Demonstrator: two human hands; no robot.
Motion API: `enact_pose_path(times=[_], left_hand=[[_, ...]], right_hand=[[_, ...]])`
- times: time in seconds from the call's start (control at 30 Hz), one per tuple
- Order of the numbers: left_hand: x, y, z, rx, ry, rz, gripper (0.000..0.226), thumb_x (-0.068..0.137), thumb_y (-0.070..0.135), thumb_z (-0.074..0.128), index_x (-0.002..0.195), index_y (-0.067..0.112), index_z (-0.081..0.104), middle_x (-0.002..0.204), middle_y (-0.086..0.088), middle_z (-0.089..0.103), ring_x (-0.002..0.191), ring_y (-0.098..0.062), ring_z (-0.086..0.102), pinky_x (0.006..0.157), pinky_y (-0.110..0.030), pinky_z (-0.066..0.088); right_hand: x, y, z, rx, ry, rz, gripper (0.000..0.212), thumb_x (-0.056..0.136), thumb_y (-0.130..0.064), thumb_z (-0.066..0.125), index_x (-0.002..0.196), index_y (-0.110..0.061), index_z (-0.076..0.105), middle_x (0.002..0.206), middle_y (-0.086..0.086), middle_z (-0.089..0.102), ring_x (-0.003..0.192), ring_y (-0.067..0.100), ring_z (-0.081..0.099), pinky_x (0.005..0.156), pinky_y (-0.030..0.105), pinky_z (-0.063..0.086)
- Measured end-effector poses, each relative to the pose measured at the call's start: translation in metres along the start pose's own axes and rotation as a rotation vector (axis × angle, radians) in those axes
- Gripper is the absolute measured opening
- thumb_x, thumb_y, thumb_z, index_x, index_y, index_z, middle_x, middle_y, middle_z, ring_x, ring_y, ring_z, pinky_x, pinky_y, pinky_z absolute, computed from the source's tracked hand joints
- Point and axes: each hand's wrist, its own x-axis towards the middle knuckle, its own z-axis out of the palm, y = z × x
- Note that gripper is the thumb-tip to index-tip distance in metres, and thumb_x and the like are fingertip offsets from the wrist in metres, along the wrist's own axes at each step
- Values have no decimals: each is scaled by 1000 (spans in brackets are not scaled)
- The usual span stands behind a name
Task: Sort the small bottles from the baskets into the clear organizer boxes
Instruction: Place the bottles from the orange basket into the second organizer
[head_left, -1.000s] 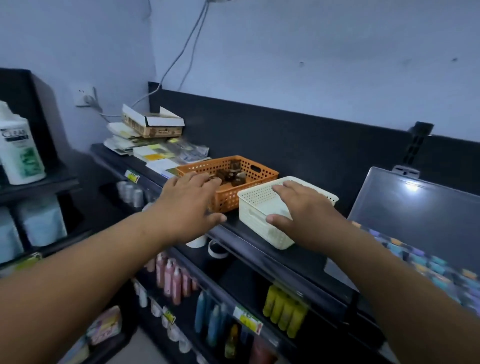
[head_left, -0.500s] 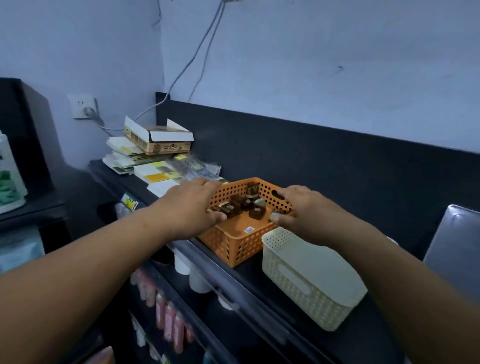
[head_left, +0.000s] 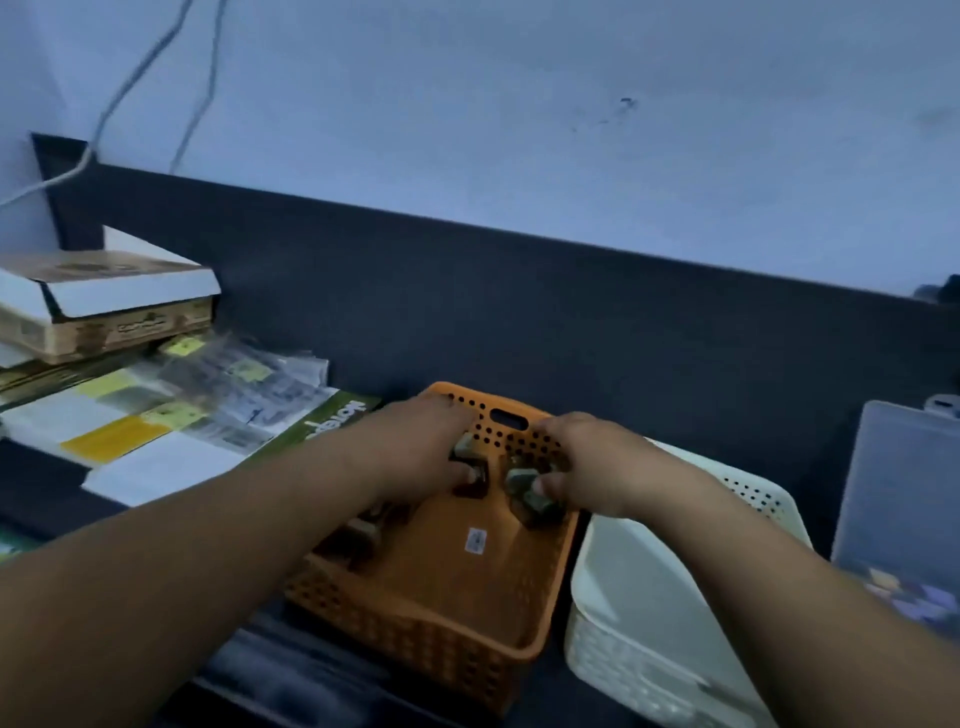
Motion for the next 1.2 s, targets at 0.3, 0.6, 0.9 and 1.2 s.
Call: enact_pose_path(times=[0.3, 0.6, 0.9, 1.2], left_hand=[[64, -5, 32, -80, -272, 192, 35, 88, 34, 61, 121, 29, 53, 114, 4, 59, 101, -15, 58, 90, -36, 51], [79, -17, 51, 68, -245, 266, 42, 85, 31, 66, 125, 24, 56, 124, -1, 46, 116, -21, 45, 99, -36, 42], [74, -20, 50, 20, -250, 264, 38, 85, 25, 67, 120, 28, 53, 121, 3, 53, 122, -21, 39, 105, -38, 29], [80, -29, 31, -757, -380, 145, 45, 84, 5, 66, 122, 23, 50, 104, -1, 62, 98, -20, 61, 88, -38, 52]], right_hand=[[34, -18, 26, -155, -117, 188, 40, 81, -40, 69, 117, -27, 56, 111, -1, 63, 102, 22, 59, 89, 38, 48], [55, -29, 45, -401, -138, 305, 51, 81, -51, 65, 124, -24, 57, 128, 6, 51, 122, 28, 45, 111, 51, 20], [48, -30, 54, -443, -178, 161, 43, 79, -41, 68, 119, -29, 58, 112, -1, 62, 113, 23, 53, 109, 48, 20], [28, -22, 21, 262, 176, 169, 54, 71, -26, 79, 119, -25, 55, 112, -2, 57, 100, 18, 57, 82, 30, 49]])
